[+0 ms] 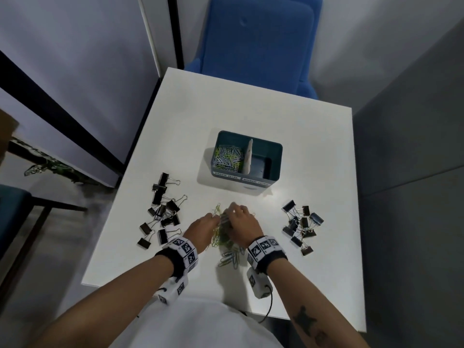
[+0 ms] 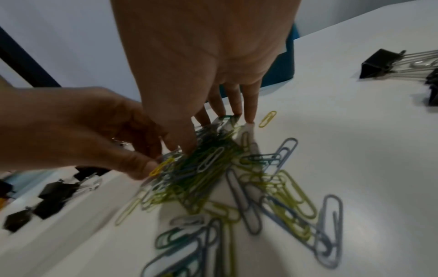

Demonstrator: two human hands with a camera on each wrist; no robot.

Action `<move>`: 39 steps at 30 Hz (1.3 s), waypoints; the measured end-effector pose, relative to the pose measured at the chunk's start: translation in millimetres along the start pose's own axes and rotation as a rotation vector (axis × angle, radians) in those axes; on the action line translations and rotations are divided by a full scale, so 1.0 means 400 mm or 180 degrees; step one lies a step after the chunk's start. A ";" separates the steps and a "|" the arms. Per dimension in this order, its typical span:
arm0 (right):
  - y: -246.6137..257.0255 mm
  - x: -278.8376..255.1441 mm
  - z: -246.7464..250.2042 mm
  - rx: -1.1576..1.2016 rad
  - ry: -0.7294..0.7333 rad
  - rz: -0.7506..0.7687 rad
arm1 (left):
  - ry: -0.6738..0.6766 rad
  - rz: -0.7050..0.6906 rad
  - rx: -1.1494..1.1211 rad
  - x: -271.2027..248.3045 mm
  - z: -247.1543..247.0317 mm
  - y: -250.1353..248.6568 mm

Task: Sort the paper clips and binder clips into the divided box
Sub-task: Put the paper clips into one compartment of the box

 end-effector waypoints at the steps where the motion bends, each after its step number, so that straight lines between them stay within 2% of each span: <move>1: 0.004 -0.010 -0.004 0.0087 0.0026 0.0099 | -0.0047 0.0013 -0.0086 0.007 0.008 -0.001; 4: -0.022 -0.050 0.011 0.0341 -0.0109 0.0115 | -0.0299 0.0046 -0.0080 0.021 0.040 0.000; 6: -0.067 -0.091 0.020 0.0518 -0.0291 -0.0225 | -0.0414 0.0008 0.0120 0.031 0.056 0.005; 8: -0.117 -0.137 0.008 0.0670 -0.0303 -0.0611 | -0.0227 0.0101 0.0347 0.041 0.053 0.015; 11: -0.159 -0.186 -0.033 0.0699 0.0159 -0.0923 | 0.0203 0.0091 0.0532 0.039 0.032 0.012; 14: -0.143 -0.202 -0.060 0.0709 0.0378 -0.0915 | 0.0378 -0.0114 0.0735 0.014 -0.001 -0.019; 21: -0.063 -0.143 -0.059 0.1061 -0.0098 -0.1060 | 0.0506 -0.0130 0.0947 -0.027 -0.073 -0.056; 25: -0.038 -0.131 -0.048 0.0911 -0.0175 -0.0897 | 0.0186 -0.0315 0.0987 -0.020 -0.045 -0.048; 28: -0.057 -0.141 -0.034 0.0798 -0.0286 -0.0970 | -0.0049 -0.0526 0.0883 -0.020 -0.022 -0.025; 32: -0.058 -0.130 -0.017 0.0758 -0.0282 -0.1100 | -0.0079 -0.0514 0.0944 -0.026 -0.019 0.002; 39: 0.012 -0.073 -0.039 0.0720 -0.0125 -0.0970 | -0.0124 -0.0475 0.0743 -0.003 -0.027 -0.027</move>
Point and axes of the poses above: each hand's wrist, its own x-axis towards the middle knuckle, its own z-axis out of the back of the hand, y = z × x, the point moved 4 cm from there along x, towards the middle knuckle, and after that the axes turned 1 degree about y, right-handed, at the moved point
